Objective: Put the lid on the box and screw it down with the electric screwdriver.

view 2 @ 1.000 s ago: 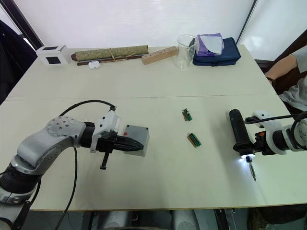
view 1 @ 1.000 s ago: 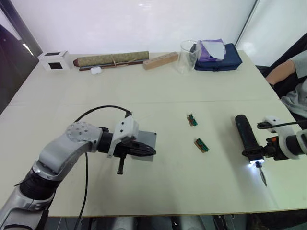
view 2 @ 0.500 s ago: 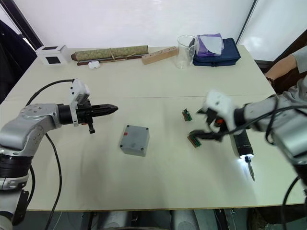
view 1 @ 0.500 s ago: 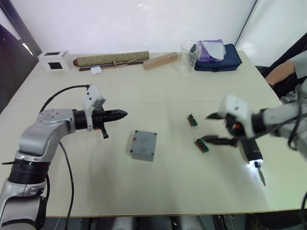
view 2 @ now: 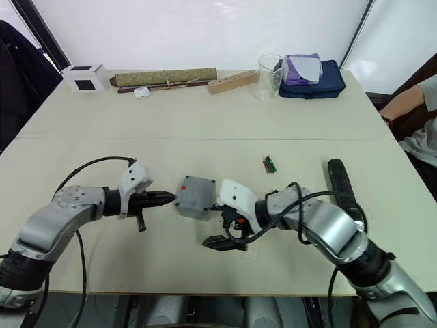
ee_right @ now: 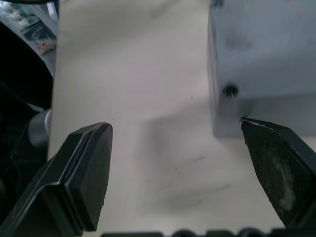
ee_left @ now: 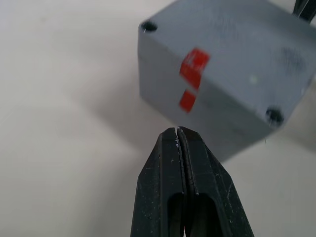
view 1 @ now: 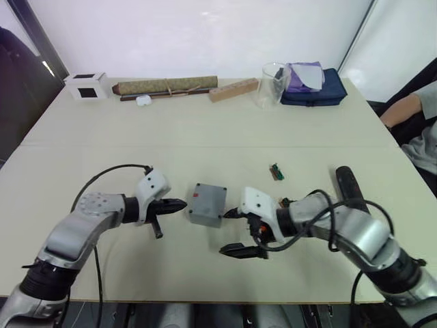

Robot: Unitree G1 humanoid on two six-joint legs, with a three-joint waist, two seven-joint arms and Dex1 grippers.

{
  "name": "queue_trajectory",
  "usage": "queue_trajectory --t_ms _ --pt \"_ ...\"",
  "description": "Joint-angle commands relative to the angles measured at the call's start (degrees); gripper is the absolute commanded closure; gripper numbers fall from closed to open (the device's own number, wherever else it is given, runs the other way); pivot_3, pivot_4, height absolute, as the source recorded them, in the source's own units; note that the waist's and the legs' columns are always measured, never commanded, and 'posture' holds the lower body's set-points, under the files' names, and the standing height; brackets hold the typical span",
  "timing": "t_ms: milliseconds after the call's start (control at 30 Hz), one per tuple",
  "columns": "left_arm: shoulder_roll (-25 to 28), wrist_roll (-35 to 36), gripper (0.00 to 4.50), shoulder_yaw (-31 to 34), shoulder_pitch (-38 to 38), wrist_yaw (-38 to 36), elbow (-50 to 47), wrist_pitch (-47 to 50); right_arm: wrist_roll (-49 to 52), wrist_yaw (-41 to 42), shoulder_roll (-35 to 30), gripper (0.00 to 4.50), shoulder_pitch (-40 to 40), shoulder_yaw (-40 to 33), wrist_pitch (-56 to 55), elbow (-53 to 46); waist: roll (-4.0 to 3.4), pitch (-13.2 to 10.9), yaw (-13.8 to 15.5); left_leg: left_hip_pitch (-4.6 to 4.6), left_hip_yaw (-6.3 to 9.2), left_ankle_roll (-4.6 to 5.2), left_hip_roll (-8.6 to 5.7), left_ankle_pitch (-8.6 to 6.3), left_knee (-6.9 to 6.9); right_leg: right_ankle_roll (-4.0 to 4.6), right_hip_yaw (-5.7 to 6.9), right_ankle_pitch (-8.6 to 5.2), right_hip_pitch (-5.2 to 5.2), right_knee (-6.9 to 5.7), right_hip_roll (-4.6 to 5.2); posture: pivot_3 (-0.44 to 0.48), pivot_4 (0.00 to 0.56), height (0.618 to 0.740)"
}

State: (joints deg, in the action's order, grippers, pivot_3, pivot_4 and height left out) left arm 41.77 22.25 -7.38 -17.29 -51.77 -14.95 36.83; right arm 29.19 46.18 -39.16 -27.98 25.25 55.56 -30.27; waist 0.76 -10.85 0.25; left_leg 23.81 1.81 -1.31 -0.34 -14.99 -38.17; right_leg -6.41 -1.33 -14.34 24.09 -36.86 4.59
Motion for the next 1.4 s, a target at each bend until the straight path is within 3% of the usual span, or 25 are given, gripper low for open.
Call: queue_trajectory --t_ms 33,200,333,433,533,600,967,1400 --pt "-1.7 -0.3 4.5 -0.4 -3.2 -0.8 1.4 -1.5 0.1 -1.0 2.6 0.07 -2.1 -0.6 0.9 -1.0 0.0 0.0 0.0 -0.02 0.0 0.0 -0.01 0.0 0.0 0.0 0.0 0.0 0.02 -0.08 0.0 0.0 0.15 0.74" --pt "-5.5 -1.6 4.5 -0.6 -8.8 -1.4 9.3 -4.2 0.2 -1.9 3.1 0.07 -1.9 -1.8 3.0 -2.3 0.0 0.0 0.0 -0.03 0.0 0.0 -0.01 0.0 0.0 0.0 -0.01 -0.01 0.06 -0.18 -0.01 0.0 0.15 0.74" --pt "-4.8 -3.7 4.5 -0.4 -10.1 -2.7 13.4 -7.0 1.0 -1.5 1.3 0.07 -1.6 -3.8 4.1 -3.8 0.0 0.0 -0.2 -0.03 0.01 0.0 -0.02 0.0 -0.01 0.0 -0.01 -0.01 0.05 -0.18 -0.01 0.0 0.15 0.74" --pt "-0.6 -5.4 4.5 0.5 -8.1 -5.0 14.1 -8.6 -0.2 0.3 -3.8 0.07 -0.7 -6.8 2.1 -3.3 0.0 0.0 -0.9 -0.03 0.03 0.0 -0.02 0.0 0.01 0.0 0.0 -0.01 0.1 -0.2 -0.02 0.0 0.15 0.74" --pt "5.4 -2.8 4.5 1.1 -0.7 -9.2 6.3 -4.9 -4.9 0.6 -6.4 0.07 -1.3 -6.4 -3.5 2.2 0.0 0.0 -1.7 -0.13 -0.07 0.01 0.05 0.0 0.08 0.01 -0.09 -0.02 0.12 -0.19 -0.03 0.0 0.15 0.74" --pt "6.5 -0.4 4.5 1.3 2.5 -10.1 1.6 -2.4 -8.4 0.5 -5.6 0.07 -2.1 -3.7 -7.2 5.7 0.04 0.0 -1.7 -0.21 -0.13 0.01 0.06 0.0 0.16 0.06 -0.11 -0.05 0.1 -0.22 -0.04 0.0 0.15 0.74" --pt "-1.0 -1.3 4.5 0.2 1.7 -2.2 -0.8 -1.4 -12.7 4.3 0.8 0.07 -3.0 1.3 -12.1 10.0 0.04 0.0 -1.0 -0.26 -0.05 0.0 0.05 0.0 0.08 0.08 -0.07 -0.06 -0.07 -0.24 -0.04 0.0 0.15 0.74" --pt "-2.6 -2.8 4.5 -0.7 -1.7 -2.6 2.4 -2.9 -11.6 4.7 2.1 0.07 -0.6 0.8 -6.5 3.5 0.04 0.0 -1.0 -0.28 -0.03 0.0 0.05 0.0 0.09 0.08 -0.06 -0.06 -0.07 -0.25 -0.05 0.0 0.15 0.74"
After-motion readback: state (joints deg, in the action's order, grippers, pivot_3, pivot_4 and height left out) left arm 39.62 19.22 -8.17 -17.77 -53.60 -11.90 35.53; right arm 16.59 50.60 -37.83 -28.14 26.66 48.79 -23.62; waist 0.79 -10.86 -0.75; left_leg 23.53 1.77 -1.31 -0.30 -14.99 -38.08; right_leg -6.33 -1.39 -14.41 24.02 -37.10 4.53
